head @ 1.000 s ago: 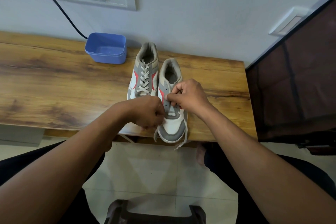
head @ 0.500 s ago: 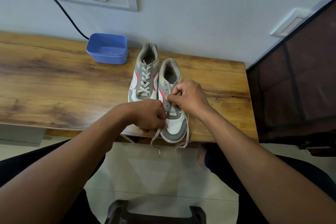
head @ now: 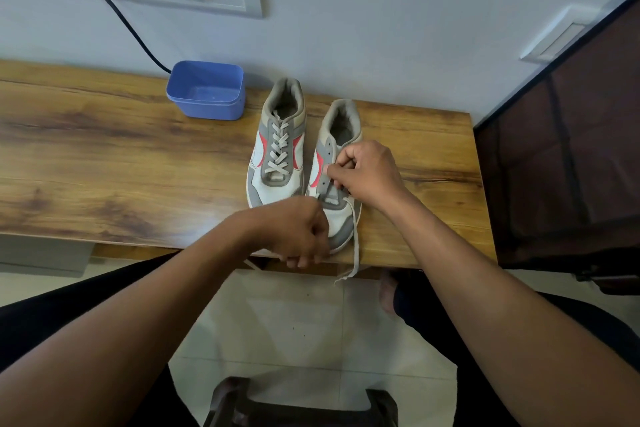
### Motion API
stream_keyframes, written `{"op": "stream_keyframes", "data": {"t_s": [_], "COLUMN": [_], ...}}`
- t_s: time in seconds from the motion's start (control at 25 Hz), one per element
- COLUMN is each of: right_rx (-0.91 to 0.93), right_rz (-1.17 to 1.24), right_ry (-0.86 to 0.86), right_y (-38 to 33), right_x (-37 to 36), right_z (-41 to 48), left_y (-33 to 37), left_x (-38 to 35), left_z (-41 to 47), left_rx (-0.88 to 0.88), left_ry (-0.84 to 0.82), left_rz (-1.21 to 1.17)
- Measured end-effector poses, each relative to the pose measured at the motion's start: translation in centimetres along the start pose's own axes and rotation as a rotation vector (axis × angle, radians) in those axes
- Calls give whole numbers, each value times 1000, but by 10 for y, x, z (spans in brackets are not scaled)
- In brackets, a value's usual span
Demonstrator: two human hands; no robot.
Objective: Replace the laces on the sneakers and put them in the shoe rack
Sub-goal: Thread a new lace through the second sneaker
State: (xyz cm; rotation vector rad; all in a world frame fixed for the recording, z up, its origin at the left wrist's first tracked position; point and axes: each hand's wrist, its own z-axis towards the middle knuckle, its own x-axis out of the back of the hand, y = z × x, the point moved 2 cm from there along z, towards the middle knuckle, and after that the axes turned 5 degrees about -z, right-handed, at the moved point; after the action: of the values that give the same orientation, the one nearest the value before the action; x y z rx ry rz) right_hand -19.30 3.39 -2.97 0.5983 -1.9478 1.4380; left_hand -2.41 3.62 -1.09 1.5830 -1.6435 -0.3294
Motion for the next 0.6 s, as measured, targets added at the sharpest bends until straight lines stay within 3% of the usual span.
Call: {"op": "stream_keyframes", "data": {"t_s": [0.12,0.2,0.4,0.52,0.6], "right_rx": [-3,0,7,33,43], "right_rz": [-15,-26,-12,-43,-59], "right_ry": [-29,-29,-19,-19,-29], "right_y": [0,0,1,1,1], "right_x": [1,1,0,-3,-3], "right_z": [1,0,0,-4,-3], "left_y": [-13,-15,-7,-6,-8], "left_x": [26,29,26,27,25], "left_z": [10,15,22,14,11], "left_rx": [-3,9,-92,-74,-21], "left_ry": [444,522,432,191,134], "left_rz": [135,208,343,250,134]}}
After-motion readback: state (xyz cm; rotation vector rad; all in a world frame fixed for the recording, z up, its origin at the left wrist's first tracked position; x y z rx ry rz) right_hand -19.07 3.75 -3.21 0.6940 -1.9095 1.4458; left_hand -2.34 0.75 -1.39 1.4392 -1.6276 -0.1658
